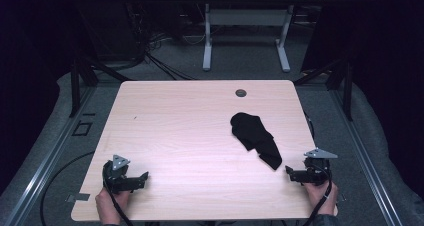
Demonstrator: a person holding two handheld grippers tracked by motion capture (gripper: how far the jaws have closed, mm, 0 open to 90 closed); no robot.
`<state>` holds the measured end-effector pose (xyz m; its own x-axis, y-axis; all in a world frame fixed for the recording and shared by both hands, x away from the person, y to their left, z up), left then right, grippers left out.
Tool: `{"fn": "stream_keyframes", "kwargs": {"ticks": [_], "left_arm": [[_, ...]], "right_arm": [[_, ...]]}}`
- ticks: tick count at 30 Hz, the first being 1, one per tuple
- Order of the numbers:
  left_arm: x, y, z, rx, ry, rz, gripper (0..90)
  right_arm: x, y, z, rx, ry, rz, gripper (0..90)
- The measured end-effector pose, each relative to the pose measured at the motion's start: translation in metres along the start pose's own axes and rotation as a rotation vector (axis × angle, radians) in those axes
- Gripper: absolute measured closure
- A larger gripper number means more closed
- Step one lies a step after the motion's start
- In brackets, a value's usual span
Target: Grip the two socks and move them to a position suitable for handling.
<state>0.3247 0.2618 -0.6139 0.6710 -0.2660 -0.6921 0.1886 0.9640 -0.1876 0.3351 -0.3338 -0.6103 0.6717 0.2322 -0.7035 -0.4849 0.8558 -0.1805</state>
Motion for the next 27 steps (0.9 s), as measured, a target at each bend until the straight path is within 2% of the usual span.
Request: {"fn": "stream_keyframes", "kwargs": {"ticks": [14, 16, 19, 23, 27], "left_arm": [[0.0, 0.0, 0.0, -0.001, 0.0, -0.001, 3.1], [0.0, 0.0, 0.0, -0.001, 0.0, -0.001, 3.1], [0.0, 0.0, 0.0, -0.001, 0.0, -0.001, 3.1], [0.0, 0.0, 0.0, -0.001, 0.0, 0.0, 3.1], [0.0, 0.0, 0.0, -0.001, 0.0, -0.001, 3.1]], "right_arm": [[0.001, -0.001, 0.001, 0.002, 0.015, 0.0, 0.0], [0.001, -0.002, 0.002, 0.003, 0.021, 0.007, 0.0], [-0.001, -0.004, 0.005, 0.012, 0.03, 0.042, 0.0], [-0.007, -0.006, 0.013, 0.011, 0.014, 0.051, 0.0], [-0.017, -0.003, 0.036, -0.016, -0.021, 0.068, 0.0]]}}
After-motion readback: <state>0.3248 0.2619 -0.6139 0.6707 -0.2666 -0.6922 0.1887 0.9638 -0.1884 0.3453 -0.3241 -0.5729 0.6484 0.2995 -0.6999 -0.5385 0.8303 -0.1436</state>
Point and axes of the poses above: each handheld gripper's, and its own axes: x roughly forward along the jaws, z roughly out of its top, y roughly to its left, the point moved 3 cm from there along x, roughly forward along the jaws, and after that the axes turned 15 degrees about -x, right-handed, at the moved point
